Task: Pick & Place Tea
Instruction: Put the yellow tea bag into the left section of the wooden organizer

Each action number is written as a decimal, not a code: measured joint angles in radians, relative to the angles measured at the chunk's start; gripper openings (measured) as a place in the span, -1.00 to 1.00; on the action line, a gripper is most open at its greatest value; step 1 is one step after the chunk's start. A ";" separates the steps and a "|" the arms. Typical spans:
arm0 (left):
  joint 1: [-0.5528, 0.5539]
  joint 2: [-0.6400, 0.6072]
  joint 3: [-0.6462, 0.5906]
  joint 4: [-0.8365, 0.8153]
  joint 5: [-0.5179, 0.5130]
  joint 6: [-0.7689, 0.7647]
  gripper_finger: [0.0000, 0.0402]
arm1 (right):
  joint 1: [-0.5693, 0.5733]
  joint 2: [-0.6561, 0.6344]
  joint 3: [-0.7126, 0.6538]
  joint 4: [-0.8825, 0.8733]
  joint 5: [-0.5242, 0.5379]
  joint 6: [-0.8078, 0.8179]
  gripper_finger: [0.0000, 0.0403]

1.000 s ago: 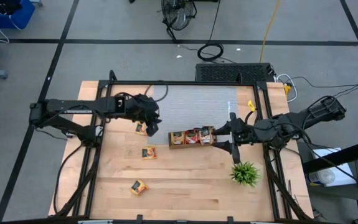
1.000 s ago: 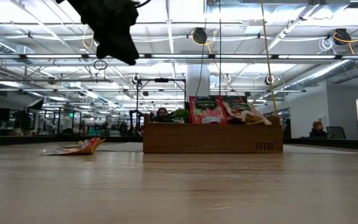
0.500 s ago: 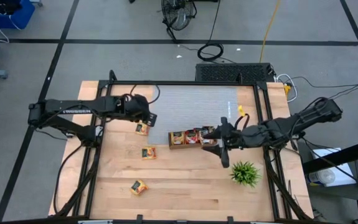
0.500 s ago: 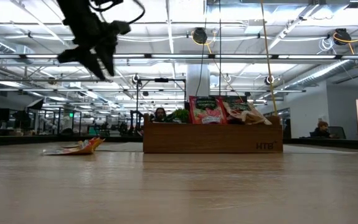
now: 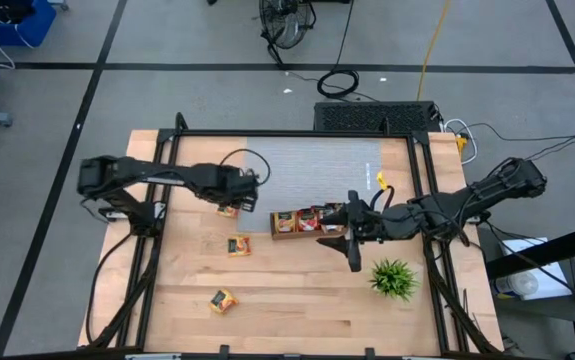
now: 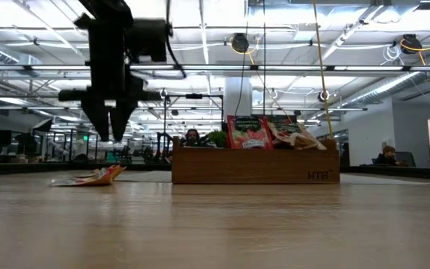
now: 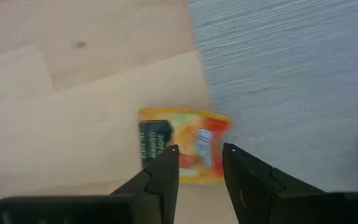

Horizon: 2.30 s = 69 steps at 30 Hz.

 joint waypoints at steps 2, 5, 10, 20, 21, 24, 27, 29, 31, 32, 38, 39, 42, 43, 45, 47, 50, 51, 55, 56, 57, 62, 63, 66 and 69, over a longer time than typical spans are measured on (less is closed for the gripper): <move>-0.001 0.047 -0.001 -0.005 0.005 -0.022 -0.37 | 0.000 0.000 0.000 0.000 0.000 -0.001 0.08; -0.006 0.110 0.000 0.040 0.046 -0.013 -0.37 | 0.001 0.000 0.000 -0.001 0.000 0.001 0.08; -0.017 0.177 0.000 0.077 0.047 -0.010 -0.37 | 0.002 0.000 0.000 -0.001 -0.036 0.003 0.08; 0.014 0.256 -0.009 0.133 0.030 0.003 -0.37 | 0.008 0.000 0.000 0.001 -0.059 0.023 0.07; 0.013 0.259 -0.009 0.135 0.032 0.004 -0.37 | 0.008 0.000 0.000 0.000 -0.060 0.023 0.07; 0.010 0.248 -0.010 0.141 0.035 0.004 -0.45 | 0.008 0.000 0.000 0.000 -0.073 0.020 0.07; 0.009 0.228 -0.013 0.143 0.031 0.008 -0.71 | 0.008 0.000 0.000 0.000 -0.079 0.013 0.07; 0.007 0.201 -0.015 0.141 0.032 0.010 -0.90 | 0.008 0.000 0.000 0.000 -0.079 0.013 0.07; 0.005 0.166 -0.015 0.139 0.029 0.011 -0.93 | 0.008 0.000 0.000 0.000 -0.078 0.011 0.05; 0.003 0.150 -0.015 0.135 0.028 0.012 -0.92 | 0.007 0.000 0.000 0.000 -0.077 0.004 0.05; -0.021 0.003 -0.004 0.075 0.019 0.069 -0.96 | 0.006 0.000 0.000 0.000 0.010 0.054 0.04; -0.027 -0.025 0.003 0.057 0.015 0.078 -0.96 | 0.003 0.000 0.000 0.000 0.025 0.073 0.05; -0.049 -0.112 0.032 -0.032 -0.001 0.090 -0.96 | -0.011 0.000 0.000 0.000 0.028 0.104 0.07; -0.055 -0.140 0.046 -0.059 -0.002 0.106 -0.96 | -0.014 0.000 0.000 0.000 0.028 0.112 0.08; -0.070 -0.185 0.080 -0.104 -0.004 0.147 -0.97 | -0.019 0.000 0.000 0.000 0.027 0.130 0.09; -0.089 -0.221 0.126 -0.150 -0.005 0.208 -0.97 | -0.020 0.000 0.000 0.000 0.027 0.132 0.09; -0.124 -0.237 0.228 -0.220 -0.008 0.331 -0.97 | -0.028 0.000 0.000 0.008 0.015 0.135 0.07; -0.138 -0.237 0.267 -0.251 -0.014 0.371 -0.97 | -0.033 0.000 0.000 0.015 -0.007 0.143 0.06; -0.191 -0.240 0.410 -0.307 -0.049 0.512 -0.97 | -0.064 -0.001 0.000 0.029 -0.102 0.221 0.04; -0.205 -0.239 0.438 -0.307 -0.050 0.548 -0.97 | -0.076 -0.001 0.000 0.028 -0.119 0.252 0.04; -0.220 -0.238 0.464 -0.307 -0.050 0.589 -0.97 | -0.088 -0.001 0.000 0.024 -0.131 0.280 0.03; -0.303 -0.240 0.556 -0.303 -0.110 0.807 -0.97 | -0.147 -0.001 0.000 0.023 -0.130 0.346 0.03; -0.321 -0.238 0.565 -0.301 -0.126 0.851 -0.97 | -0.161 -0.001 0.000 0.023 -0.131 0.365 0.03; -0.371 -0.220 0.582 -0.264 -0.178 0.988 -0.97 | -0.199 -0.001 0.000 0.022 -0.131 0.415 0.03; -0.427 -0.185 0.600 -0.263 -0.231 1.124 -0.97 | -0.229 -0.001 0.000 0.027 -0.130 0.442 0.03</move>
